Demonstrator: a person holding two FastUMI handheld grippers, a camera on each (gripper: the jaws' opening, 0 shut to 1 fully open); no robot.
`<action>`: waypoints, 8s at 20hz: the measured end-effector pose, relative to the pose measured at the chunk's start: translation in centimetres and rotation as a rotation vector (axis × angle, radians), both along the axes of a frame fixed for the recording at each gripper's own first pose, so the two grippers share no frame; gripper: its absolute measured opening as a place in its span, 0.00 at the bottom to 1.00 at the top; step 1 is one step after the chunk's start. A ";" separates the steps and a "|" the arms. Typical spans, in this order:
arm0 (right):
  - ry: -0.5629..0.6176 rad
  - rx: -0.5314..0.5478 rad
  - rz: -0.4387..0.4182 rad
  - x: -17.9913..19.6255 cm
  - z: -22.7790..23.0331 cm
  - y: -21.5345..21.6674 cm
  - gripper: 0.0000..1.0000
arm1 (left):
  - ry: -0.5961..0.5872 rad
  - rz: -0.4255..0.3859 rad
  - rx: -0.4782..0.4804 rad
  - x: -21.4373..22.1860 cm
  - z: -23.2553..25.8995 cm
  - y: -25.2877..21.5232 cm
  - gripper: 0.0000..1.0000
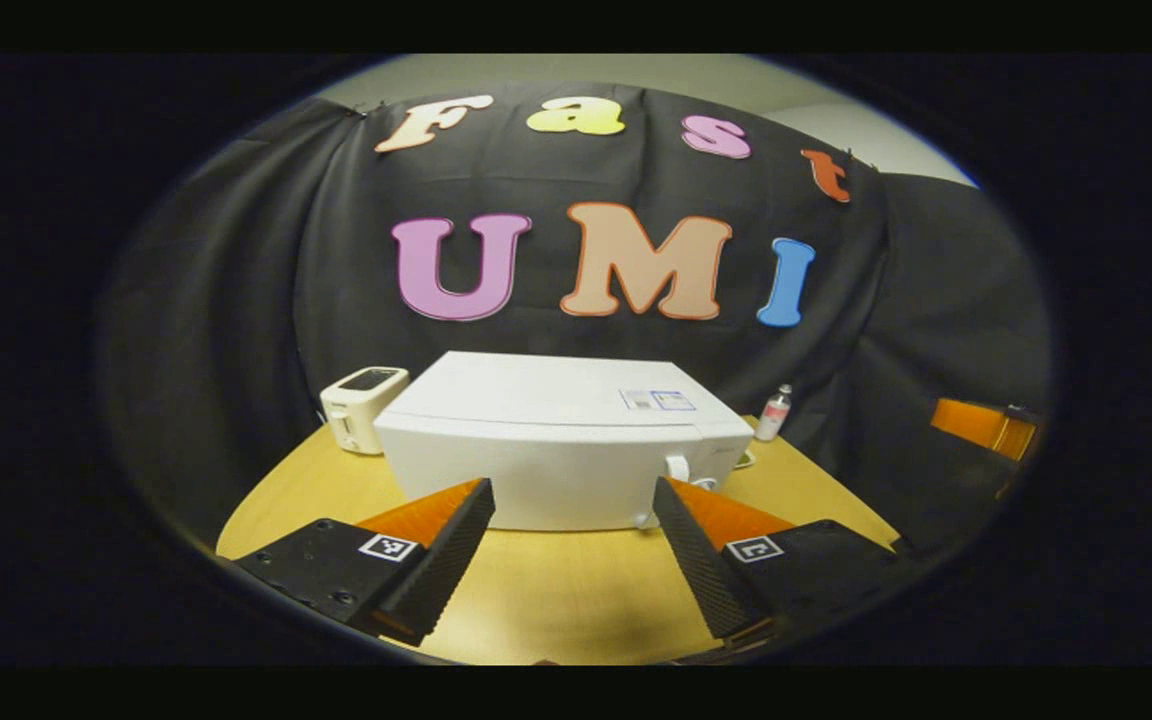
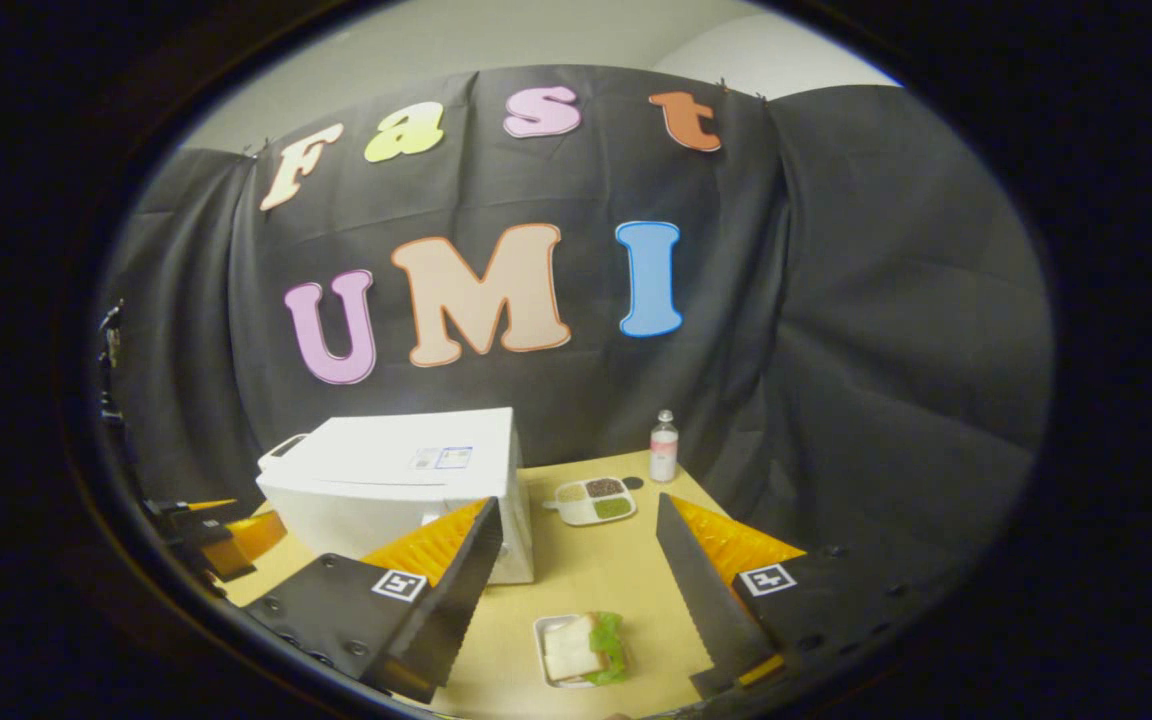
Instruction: Open the microwave oven with the left hand, put the food in, and close the microwave oven.
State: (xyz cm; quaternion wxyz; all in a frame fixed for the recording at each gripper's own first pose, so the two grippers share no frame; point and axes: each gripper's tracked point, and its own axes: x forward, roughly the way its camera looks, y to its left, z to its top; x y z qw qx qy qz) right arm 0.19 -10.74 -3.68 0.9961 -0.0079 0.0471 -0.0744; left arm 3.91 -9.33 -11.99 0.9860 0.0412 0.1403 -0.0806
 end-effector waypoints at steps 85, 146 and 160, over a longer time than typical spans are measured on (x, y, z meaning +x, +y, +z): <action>0.274 0.077 0.126 -6.0 -11.2 -6.8 0.89 | 0.267 0.161 0.056 0.4 -22.2 -4.2 0.16; 0.514 0.153 0.080 -10.9 -17.3 5.1 0.89 | 0.085 0.750 -0.034 -20.8 -5.9 38.8 0.95; 0.954 0.259 0.242 -1.4 -25.0 -1.4 0.95 | -0.133 0.933 -0.023 -22.3 1.8 30.7 0.94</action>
